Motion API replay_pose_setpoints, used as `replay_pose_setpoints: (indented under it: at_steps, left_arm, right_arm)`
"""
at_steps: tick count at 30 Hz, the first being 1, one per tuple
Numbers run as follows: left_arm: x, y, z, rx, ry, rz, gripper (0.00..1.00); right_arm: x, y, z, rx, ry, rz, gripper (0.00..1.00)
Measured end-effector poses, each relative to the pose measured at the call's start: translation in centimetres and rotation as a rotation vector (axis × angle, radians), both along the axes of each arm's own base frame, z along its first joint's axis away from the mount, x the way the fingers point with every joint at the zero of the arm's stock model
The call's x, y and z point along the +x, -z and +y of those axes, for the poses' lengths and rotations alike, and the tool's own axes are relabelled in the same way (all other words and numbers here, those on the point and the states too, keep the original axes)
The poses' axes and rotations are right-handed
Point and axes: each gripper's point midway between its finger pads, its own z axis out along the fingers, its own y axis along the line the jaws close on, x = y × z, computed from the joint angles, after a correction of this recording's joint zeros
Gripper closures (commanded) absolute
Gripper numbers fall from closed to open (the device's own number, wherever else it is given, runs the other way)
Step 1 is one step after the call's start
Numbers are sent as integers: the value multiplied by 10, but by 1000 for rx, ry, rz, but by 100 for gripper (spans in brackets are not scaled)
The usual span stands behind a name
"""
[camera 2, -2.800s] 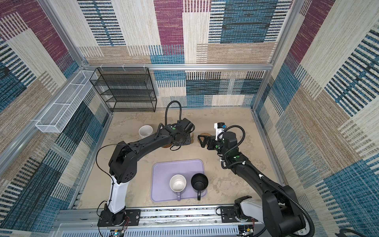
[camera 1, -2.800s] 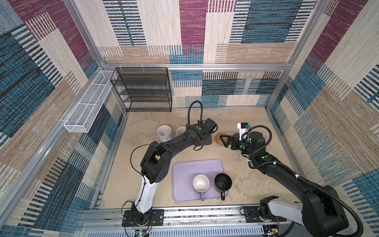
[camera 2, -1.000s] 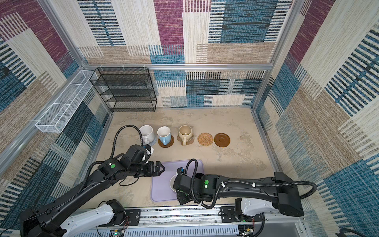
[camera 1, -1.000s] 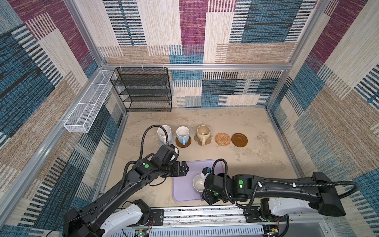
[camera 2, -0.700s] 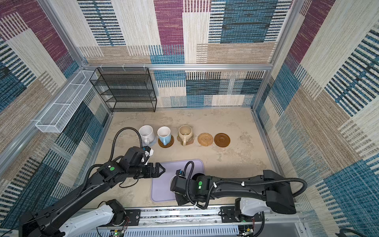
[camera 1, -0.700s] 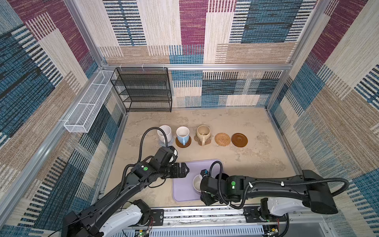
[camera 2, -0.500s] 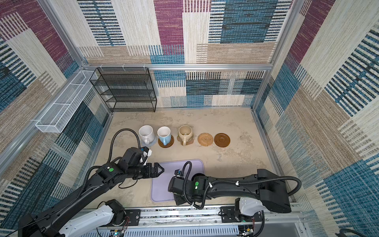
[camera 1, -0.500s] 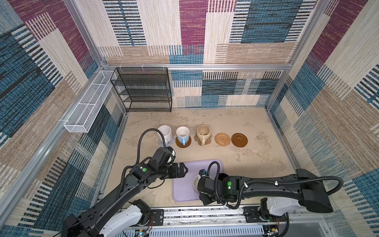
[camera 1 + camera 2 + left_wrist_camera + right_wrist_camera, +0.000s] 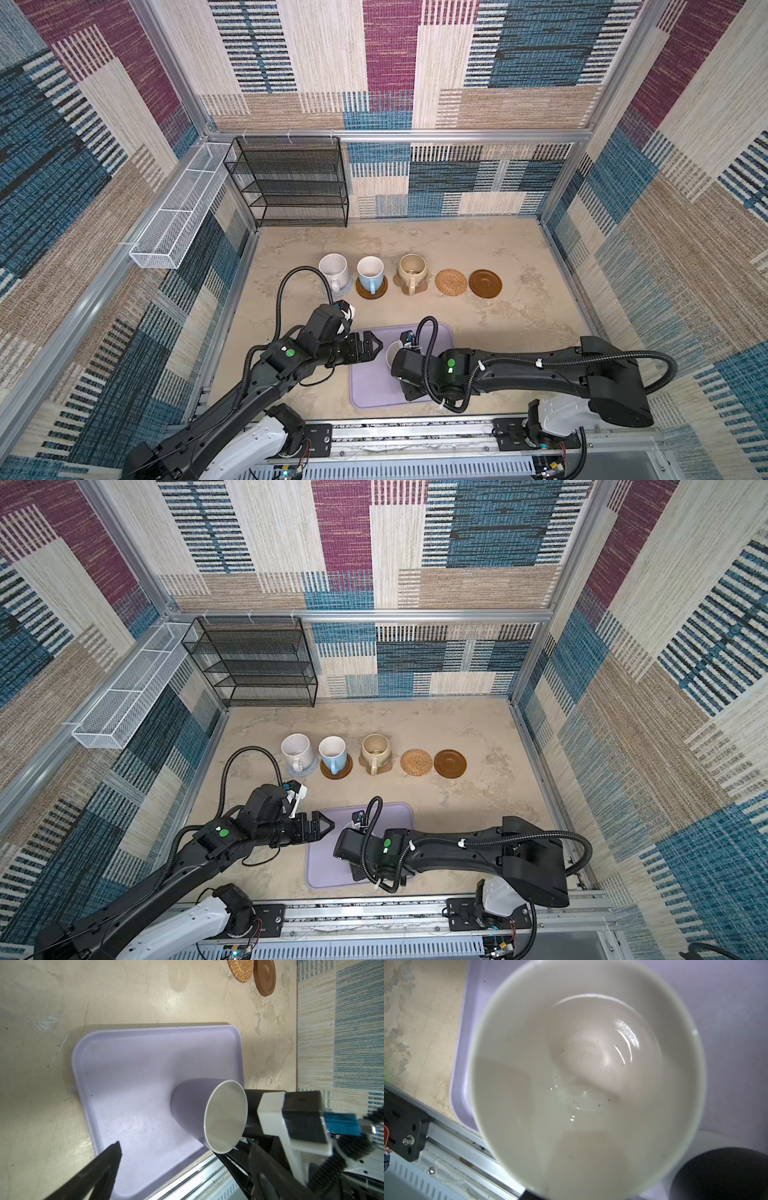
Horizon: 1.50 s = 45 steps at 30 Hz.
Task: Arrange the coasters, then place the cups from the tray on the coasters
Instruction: 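Lower right gripper onto the lavender mug on the tray and grasp it, then lift the lavender mug with right gripper and carry it toward the rattan coaster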
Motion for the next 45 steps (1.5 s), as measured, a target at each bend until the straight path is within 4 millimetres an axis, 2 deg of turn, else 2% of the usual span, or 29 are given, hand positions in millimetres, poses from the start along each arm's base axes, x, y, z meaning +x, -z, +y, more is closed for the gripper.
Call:
replay_pose_setpoints:
  at_steps: [4, 14, 22, 24, 27, 29, 36, 41, 45]
  left_arm:
    - [2, 1, 3, 10, -13, -5, 1]
    - [1, 4, 7, 16, -26, -12, 1]
    - [0, 5, 11, 18, -47, -20, 1]
    - [0, 5, 12, 15, -48, -23, 1]
    - [-1, 3, 12, 8, -50, -30, 1]
    - [0, 2, 12, 6, -51, -32, 1]
    - [-1, -1, 12, -8, -59, -39, 1]
    - [3, -8, 8, -64, -80, -59, 1]
    - [11, -21, 3, -132, -112, -94, 1]
  right_arm:
    - [7, 1, 3, -18, -13, -38, 72]
    - [16, 10, 6, -66, -32, -87, 67]
    - [20, 11, 14, -67, -59, -112, 76]
    - [22, 13, 16, -73, -69, -118, 81]
    - [23, 13, 19, -78, -79, -125, 95]
    - [24, 12, 21, -75, -84, -131, 99]
    - [27, 6, 20, -53, -105, -120, 100]
    - [41, -9, 14, -10, -70, -141, 100]
    - [48, -18, 13, 10, -62, -161, 100]
